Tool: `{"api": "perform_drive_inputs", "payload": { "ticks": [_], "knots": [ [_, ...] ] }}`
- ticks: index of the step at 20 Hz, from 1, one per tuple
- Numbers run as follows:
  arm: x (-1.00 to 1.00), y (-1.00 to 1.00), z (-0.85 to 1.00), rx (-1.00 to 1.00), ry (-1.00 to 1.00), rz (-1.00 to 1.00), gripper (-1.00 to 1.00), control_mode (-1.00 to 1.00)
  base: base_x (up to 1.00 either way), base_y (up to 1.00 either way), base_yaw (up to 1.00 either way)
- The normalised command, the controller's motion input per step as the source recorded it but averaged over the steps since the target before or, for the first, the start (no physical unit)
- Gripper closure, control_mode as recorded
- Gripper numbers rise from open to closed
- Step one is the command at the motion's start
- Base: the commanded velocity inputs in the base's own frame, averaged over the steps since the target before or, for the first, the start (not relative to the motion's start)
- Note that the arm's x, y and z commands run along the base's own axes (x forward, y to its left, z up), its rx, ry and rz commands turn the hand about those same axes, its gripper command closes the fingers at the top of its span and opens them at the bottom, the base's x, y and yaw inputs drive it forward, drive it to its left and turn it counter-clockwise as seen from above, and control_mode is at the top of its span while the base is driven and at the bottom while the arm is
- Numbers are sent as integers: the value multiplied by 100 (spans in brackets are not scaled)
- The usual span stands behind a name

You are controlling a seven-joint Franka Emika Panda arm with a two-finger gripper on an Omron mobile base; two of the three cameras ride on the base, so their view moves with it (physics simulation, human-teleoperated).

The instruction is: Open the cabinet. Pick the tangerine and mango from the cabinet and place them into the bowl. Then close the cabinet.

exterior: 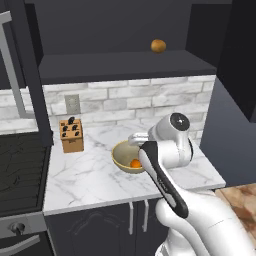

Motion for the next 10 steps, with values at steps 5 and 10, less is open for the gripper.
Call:
{"api": "perform_drive_inputs", "payload": {
  "ticks": [5, 10],
  "knots": [
    [56, 0, -7, 0, 0, -1, 100, -100, 0, 0, 0],
    [54, 0, -20, 0, 1, -1, 100, -100, 0, 0, 0]
  ]
}}
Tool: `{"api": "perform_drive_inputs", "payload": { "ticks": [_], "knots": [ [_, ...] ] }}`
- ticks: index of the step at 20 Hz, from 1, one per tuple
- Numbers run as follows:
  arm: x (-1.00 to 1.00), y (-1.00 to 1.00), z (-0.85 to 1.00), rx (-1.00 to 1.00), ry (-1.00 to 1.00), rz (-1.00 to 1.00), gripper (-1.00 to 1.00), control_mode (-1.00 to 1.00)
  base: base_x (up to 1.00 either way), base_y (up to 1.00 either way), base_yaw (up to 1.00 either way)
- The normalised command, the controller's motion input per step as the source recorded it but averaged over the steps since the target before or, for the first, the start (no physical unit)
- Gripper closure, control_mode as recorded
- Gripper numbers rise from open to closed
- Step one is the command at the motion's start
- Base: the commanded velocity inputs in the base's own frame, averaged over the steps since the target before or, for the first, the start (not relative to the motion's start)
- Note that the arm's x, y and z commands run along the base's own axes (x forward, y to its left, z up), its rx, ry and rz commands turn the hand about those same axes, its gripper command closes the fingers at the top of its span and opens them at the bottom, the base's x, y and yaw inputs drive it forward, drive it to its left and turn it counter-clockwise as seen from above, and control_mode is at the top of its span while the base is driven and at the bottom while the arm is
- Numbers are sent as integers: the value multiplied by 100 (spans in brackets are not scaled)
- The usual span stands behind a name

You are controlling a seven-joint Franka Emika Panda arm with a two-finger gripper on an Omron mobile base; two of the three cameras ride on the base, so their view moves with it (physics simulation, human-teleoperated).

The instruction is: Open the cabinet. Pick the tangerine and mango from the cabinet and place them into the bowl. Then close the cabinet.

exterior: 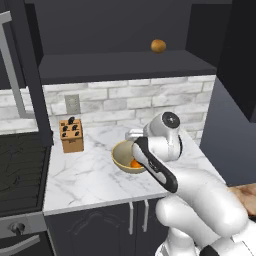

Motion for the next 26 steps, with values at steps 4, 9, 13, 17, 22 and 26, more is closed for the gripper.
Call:
{"api": "perform_drive_inputs", "payload": {
  "ticks": [4, 9, 13, 17, 22, 26],
  "knots": [
    [45, 4, -36, -4, 5, -1, 100, -100, 0, 0, 0],
    [39, 5, -30, -3, 4, -1, 100, -100, 0, 0, 0],
    [21, 3, -28, -2, 2, 0, 100, -100, 0, 0, 0],
    [4, 1, -21, 0, 0, 0, 100, -100, 0, 0, 0],
    [0, 4, -11, -1, 1, 0, -100, -100, 0, 0, 0],
    [0, 0, 0, 0, 0, 0, -100, -100, 0, 0, 0]
  ]
}}
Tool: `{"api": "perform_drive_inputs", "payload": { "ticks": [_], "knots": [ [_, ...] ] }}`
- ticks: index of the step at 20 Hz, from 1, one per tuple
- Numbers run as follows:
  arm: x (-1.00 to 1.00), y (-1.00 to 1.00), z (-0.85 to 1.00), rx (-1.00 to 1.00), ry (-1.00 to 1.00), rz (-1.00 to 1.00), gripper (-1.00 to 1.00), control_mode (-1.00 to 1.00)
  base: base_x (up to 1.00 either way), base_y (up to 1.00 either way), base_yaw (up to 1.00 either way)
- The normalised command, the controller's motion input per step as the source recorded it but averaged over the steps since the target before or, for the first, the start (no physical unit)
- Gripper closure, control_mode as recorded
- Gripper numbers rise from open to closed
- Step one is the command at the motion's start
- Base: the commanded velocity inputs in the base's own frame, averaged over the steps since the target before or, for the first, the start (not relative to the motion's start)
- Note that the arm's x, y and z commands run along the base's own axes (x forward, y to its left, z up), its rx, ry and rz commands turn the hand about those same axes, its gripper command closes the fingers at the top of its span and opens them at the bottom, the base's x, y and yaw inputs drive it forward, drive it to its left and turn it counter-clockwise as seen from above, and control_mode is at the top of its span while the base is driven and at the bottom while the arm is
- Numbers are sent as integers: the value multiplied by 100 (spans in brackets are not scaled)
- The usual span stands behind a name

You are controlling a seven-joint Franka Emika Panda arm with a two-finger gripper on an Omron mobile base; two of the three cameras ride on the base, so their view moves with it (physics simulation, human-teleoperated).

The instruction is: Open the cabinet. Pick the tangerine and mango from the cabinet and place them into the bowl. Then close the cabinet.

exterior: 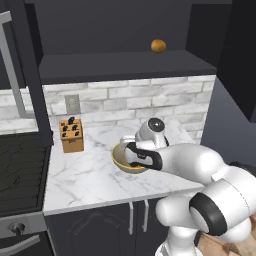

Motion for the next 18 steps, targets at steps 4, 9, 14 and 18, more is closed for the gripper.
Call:
{"api": "perform_drive_inputs", "payload": {
  "ticks": [4, 9, 14, 18],
  "knots": [
    [0, 0, 0, 0, 0, 0, -100, -100, 0, 0, 0],
    [0, 0, 12, 0, 0, 0, -100, -100, 0, 0, 0],
    [-28, 0, 83, 0, -15, 0, -100, -100, 0, 0, 0],
    [-65, 0, 100, 0, -25, 0, -100, -100, 0, 0, 0]
  ]
}}
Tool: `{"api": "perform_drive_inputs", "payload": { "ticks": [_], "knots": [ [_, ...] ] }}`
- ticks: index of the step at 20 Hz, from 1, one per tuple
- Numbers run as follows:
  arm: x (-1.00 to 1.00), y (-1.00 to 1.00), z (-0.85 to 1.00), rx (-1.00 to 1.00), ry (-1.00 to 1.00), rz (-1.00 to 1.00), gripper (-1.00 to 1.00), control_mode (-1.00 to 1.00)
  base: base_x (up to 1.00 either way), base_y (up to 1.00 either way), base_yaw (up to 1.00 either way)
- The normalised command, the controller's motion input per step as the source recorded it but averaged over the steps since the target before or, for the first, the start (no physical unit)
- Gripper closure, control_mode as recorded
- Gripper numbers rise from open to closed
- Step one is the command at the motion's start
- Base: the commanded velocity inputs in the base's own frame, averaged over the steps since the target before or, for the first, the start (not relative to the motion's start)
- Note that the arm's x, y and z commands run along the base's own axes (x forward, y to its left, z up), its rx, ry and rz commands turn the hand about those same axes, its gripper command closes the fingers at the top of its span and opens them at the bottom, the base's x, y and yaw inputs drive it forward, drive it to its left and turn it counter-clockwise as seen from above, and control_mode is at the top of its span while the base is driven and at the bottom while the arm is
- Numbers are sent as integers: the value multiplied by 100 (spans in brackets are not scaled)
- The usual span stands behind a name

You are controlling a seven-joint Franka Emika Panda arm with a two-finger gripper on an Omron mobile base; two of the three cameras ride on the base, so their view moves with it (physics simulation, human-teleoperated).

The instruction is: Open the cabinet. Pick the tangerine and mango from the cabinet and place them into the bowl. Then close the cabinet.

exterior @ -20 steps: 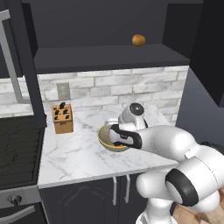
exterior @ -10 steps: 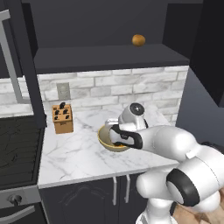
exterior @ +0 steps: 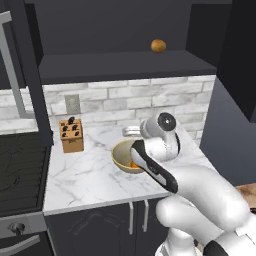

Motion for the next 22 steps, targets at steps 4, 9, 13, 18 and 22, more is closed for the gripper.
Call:
{"api": "perform_drive_inputs", "payload": {
  "ticks": [4, 9, 13, 18, 22],
  "knots": [
    [-87, -5, 99, 0, -26, 0, -100, -100, 0, 0, 0],
    [-100, -23, 95, 0, -34, 0, -100, -100, 0, 0, 0],
    [-98, -38, 94, 0, -31, -2, -100, -100, 0, 0, 0],
    [-92, -34, 100, 0, -26, -5, -100, -100, 0, 0, 0],
    [-94, -34, 88, 0, -15, -7, -100, -100, 0, 0, 0]
  ]
}}
